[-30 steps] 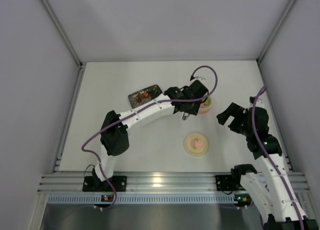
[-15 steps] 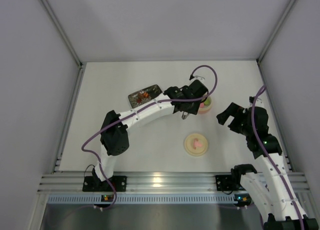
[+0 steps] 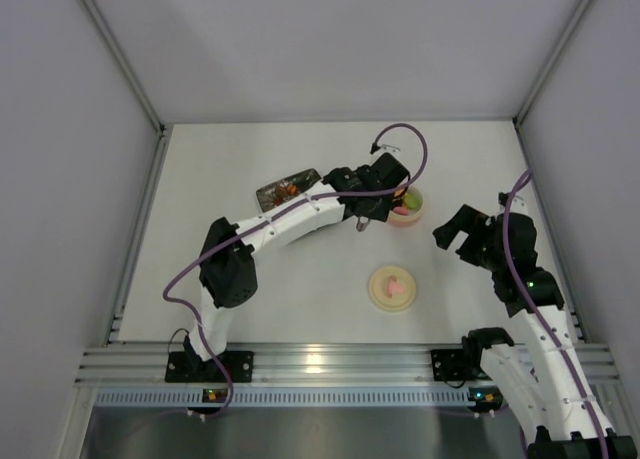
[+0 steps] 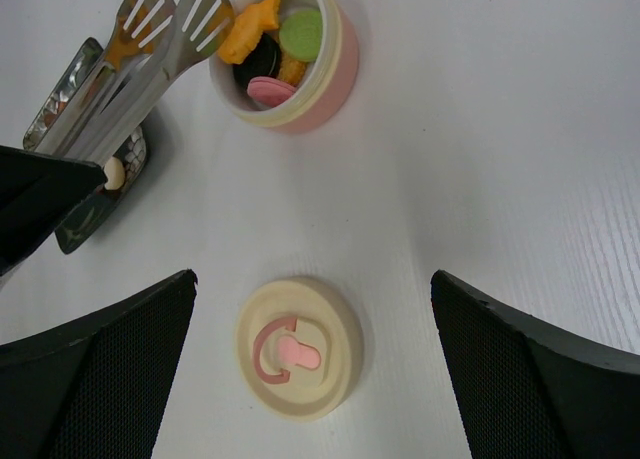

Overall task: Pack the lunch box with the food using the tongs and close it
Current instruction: Place the fake food in the packing box, then pick up the fake food from the plate.

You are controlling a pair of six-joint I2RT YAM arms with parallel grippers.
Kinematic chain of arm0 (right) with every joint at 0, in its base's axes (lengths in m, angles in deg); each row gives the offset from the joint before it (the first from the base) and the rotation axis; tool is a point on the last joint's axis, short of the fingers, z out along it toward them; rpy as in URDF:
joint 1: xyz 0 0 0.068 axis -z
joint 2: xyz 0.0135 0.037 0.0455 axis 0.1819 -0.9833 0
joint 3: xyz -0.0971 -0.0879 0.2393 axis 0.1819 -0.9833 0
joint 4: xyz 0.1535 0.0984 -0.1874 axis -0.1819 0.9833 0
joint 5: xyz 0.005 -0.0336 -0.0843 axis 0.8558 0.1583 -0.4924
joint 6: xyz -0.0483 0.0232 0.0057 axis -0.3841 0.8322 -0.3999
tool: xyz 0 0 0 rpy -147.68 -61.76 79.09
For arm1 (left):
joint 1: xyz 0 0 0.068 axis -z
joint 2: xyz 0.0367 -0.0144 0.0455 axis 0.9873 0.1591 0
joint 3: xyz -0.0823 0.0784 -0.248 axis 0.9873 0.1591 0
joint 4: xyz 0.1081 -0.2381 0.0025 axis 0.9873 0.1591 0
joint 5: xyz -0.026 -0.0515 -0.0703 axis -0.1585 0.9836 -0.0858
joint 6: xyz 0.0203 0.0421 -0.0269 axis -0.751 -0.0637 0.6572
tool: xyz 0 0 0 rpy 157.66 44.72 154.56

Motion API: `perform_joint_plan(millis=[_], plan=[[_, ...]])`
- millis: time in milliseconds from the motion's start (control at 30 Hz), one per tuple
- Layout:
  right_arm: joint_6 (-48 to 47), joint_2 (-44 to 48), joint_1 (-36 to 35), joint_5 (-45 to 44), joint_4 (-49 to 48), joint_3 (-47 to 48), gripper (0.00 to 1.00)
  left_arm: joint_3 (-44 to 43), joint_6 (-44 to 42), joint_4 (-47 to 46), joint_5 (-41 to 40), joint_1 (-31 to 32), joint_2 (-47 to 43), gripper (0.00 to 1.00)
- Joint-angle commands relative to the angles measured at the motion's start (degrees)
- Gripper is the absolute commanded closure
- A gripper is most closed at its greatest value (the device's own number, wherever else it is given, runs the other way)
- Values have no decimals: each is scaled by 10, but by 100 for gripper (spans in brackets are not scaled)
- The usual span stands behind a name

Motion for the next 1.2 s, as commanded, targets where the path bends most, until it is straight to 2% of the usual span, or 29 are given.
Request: perform_joint_plan(millis=[0,433,667,800,967,1167], plan=[[-9,1,9,-3,-16,15,1,-19,-8,-7,-9,-5,5,49],[-6,7,9,0,-15,10,1,14,-13,-47,18,-4,-58,50],[-6,6,9,1,-17,9,1,63,-9,-81,13,-4,-146,50],[-5,5,10,1,-19,6,1,108,11,-76,-36,-4,-201,49],[-3,5,10,9,-25,3,1,186,61,-19,-113,-5,-268,47],[2,2,9,18,-33,-3,0,315,109,-14,-104,-8,-332,47]])
